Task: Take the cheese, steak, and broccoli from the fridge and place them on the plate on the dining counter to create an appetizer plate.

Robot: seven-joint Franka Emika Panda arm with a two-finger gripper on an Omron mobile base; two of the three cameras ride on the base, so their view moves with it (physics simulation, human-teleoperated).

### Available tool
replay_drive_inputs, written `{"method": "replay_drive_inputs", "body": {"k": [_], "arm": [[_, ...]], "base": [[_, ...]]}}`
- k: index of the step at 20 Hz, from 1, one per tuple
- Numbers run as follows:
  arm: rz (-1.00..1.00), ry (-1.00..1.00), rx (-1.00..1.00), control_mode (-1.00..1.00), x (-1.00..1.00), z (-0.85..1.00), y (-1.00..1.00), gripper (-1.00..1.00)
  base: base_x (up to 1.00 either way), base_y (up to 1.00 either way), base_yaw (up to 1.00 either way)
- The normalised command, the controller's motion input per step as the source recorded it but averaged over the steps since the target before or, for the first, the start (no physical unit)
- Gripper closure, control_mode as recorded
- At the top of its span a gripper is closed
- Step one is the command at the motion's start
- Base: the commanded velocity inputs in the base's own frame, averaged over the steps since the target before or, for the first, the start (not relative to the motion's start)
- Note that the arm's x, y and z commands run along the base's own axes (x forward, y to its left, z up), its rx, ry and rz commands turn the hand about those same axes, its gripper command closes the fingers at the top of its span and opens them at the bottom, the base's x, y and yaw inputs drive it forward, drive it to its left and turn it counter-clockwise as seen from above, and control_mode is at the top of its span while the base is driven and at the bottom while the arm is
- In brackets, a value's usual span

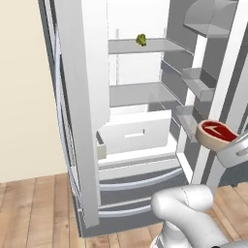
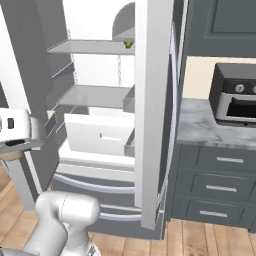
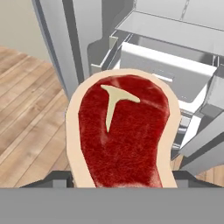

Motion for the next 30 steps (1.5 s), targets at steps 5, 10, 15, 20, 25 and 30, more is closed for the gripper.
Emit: {"method": "replay_drive_inputs", "body": {"k": [5,10,15,20,25,30], "arm": [[0.0,0.0,0.0,1.0,0.0,0.0,0.0,1.0],[0.0,0.0,0.0,1.0,0.0,0.0,0.0,1.0],[0.0,0.0,0.0,1.0,0.0,0.0,0.0,1.0],[0.0,0.0,0.0,1.0,0.0,0.0,0.0,1.0],[0.0,0.0,0.0,1.0,0.0,0.0,0.0,1.0],[0.0,0.0,0.0,1.0,0.0,0.0,0.0,1.0]], "base": [[-0.58,0.0,0.11],[-0.56,-0.13,0.26],[-0.76,-0.46,0.3],[-0.75,-0.78,0.36],[-0.72,-0.92,0.4],[-0.92,-0.96,0.4]]}}
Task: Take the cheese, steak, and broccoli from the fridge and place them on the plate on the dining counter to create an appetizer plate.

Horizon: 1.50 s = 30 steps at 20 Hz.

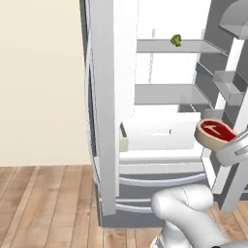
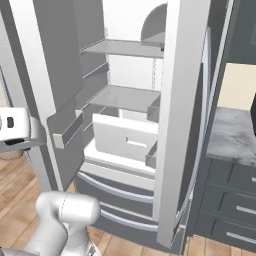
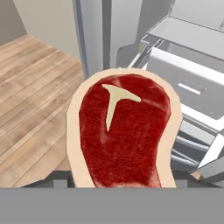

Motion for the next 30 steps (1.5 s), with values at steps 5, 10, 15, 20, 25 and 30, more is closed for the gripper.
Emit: {"method": "replay_drive_inputs", "body": {"k": [5,10,15,20,25,30], "arm": [[0.0,0.0,0.0,1.0,0.0,0.0,0.0,1.0],[0.0,0.0,0.0,1.0,0.0,0.0,0.0,1.0],[0.0,0.0,0.0,1.0,0.0,0.0,0.0,1.0],[0.0,0.0,0.0,1.0,0.0,0.0,0.0,1.0],[0.0,0.0,0.0,1.0,0.0,0.0,0.0,1.0],[0.0,0.0,0.0,1.0,0.0,0.0,0.0,1.0]], "base": [[-0.73,-0.98,0.5],[-0.64,-0.93,0.64],[-0.61,-0.66,0.73],[-0.5,-0.33,0.84],[-0.1,-0.04,0.97],[0.0,0.0,1.0]]}}
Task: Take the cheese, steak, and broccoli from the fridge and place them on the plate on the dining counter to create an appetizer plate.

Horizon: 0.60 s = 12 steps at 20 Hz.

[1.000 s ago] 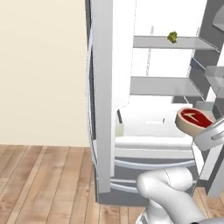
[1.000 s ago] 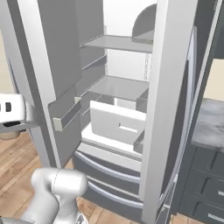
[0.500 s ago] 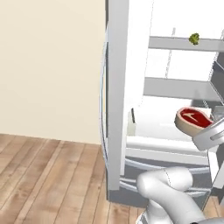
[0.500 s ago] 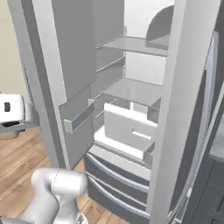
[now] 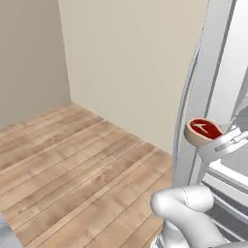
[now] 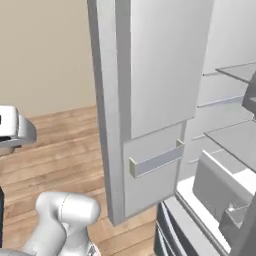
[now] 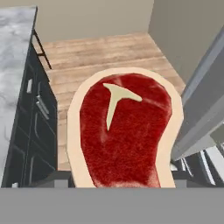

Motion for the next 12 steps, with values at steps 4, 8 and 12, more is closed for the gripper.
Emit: {"method": "replay_drive_inputs", "body": {"k": [4,8,12], "arm": [[0.0,0.0,0.0,1.0,0.0,0.0,0.0,1.0],[0.0,0.0,0.0,1.0,0.0,0.0,0.0,1.0],[0.0,0.0,0.0,1.0,0.0,0.0,0.0,1.0]], "base": [[0.0,0.0,1.0],[0.35,-0.3,0.79],[0.97,-0.67,0.29]]}}
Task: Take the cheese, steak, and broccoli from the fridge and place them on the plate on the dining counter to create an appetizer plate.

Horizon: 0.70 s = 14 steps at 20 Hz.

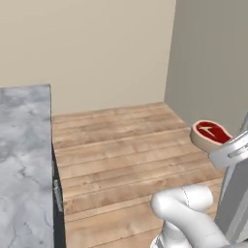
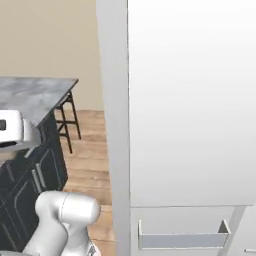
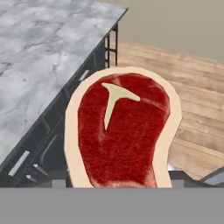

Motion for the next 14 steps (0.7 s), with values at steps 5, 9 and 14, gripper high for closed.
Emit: {"method": "replay_drive_inputs", "body": {"k": [5,9,14], "arm": [[0.0,0.0,0.0,1.0,0.0,0.0,0.0,1.0],[0.0,0.0,0.0,1.0,0.0,0.0,0.0,1.0],[0.0,0.0,0.0,1.0,0.0,0.0,0.0,1.0]], "base": [[1.0,-0.34,-0.02],[1.0,0.23,-0.17],[1.0,0.6,-0.38]]}}
